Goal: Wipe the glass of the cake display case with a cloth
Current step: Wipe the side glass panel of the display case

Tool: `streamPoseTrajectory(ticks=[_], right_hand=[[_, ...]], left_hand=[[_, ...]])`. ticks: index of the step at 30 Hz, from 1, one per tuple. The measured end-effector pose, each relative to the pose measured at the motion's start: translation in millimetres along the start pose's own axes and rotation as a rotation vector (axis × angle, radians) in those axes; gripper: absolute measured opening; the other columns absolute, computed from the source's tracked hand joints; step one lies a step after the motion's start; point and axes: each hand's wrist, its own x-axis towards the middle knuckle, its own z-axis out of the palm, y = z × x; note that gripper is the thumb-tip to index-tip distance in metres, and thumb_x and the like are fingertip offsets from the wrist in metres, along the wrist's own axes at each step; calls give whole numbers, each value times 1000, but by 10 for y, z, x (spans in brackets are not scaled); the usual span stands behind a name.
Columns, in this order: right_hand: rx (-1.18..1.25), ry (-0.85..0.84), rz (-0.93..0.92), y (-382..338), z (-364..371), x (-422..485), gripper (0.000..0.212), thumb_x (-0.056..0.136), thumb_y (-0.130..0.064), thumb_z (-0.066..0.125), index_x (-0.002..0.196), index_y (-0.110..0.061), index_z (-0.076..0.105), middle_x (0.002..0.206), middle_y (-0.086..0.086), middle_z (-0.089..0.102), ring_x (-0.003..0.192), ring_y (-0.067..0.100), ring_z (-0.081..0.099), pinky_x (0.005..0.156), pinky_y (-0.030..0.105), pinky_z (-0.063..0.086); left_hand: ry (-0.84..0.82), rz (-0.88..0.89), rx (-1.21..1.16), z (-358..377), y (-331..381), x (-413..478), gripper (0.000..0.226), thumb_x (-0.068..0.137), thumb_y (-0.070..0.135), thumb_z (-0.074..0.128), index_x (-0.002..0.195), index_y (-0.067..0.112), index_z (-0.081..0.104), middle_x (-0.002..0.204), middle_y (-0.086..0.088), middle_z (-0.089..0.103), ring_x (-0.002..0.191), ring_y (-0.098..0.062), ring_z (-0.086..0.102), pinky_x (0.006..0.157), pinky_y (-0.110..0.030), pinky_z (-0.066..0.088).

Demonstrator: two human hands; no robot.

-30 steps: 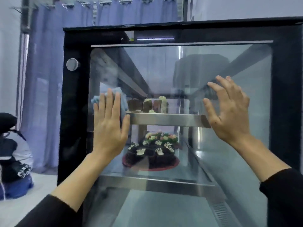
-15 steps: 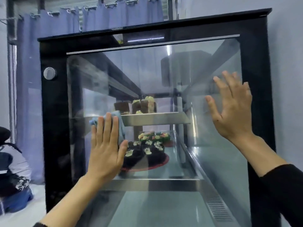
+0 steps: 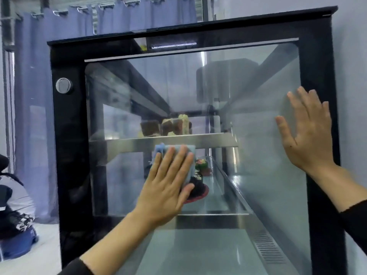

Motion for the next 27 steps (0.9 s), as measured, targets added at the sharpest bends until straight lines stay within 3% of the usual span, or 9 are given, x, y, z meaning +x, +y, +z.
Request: streamPoseTrajectory(ticks=[2,4,7,11,13,18,20,22,27], right_hand=[[2,-13,11,44,-40,-40,60,99,-41,39,151,-12,31,160,9,25,151,26,13,122,44,3],[-23,-25,25,95,-77,-64,64,98,-45,38,152,-12,28,161,8,22,151,25,11,121,43,2],[-53,-28,18,147,-76,-78,66,99,-47,35,153,-12,24,163,8,19,152,24,10,122,43,2],[-106,-23,-9,174,-45,-103,67,99,-47,32,154,-11,20,163,8,15,152,24,8,123,43,2],[-113,-11,-17,190,-36,-102,67,99,-48,31,154,-11,21,163,8,16,152,24,9,123,43,2],[-78,-27,-30,229,-41,-106,67,100,-49,29,155,-12,20,164,7,15,152,23,8,123,43,1],[-12,-54,-30,244,-63,-107,65,100,-49,28,155,-13,21,164,6,16,152,21,8,124,41,-1],[31,-86,-31,277,-106,-125,64,101,-47,29,154,-13,22,163,5,17,152,20,8,124,35,-4],[18,-92,-28,381,-188,-324,62,101,-43,32,154,-13,22,163,3,15,152,17,7,125,34,2]], left_hand=[[-18,94,9,2,34,-46,66,102,44,31,156,12,9,164,-9,9,151,-30,8,119,-55,18],[-8,57,32,-114,-143,428,67,102,46,26,156,11,4,164,-12,2,151,-28,0,122,-52,8],[52,-164,-31,-343,-491,1429,68,102,48,23,156,14,-3,165,-10,-6,150,-26,-12,122,-45,-8],[121,-393,-91,-376,-597,1979,69,102,48,21,156,14,-3,165,-8,-8,151,-29,-12,122,-49,-8],[132,-301,-57,-264,-286,1703,69,103,47,23,156,11,-1,165,-10,-6,151,-30,-9,122,-50,-6],[-35,342,51,8,470,530,63,101,45,35,155,14,23,163,-9,19,151,-29,12,121,-51,16],[-53,381,73,-40,382,753,62,102,45,31,155,16,20,163,-8,18,151,-28,12,122,-50,16],[-43,268,60,-178,278,1260,63,103,47,23,157,16,9,165,-9,7,152,-27,1,123,-49,5],[31,-268,-126,-364,120,2304,67,102,47,21,157,17,-4,165,-6,-10,151,-25,-14,121,-44,-12]])
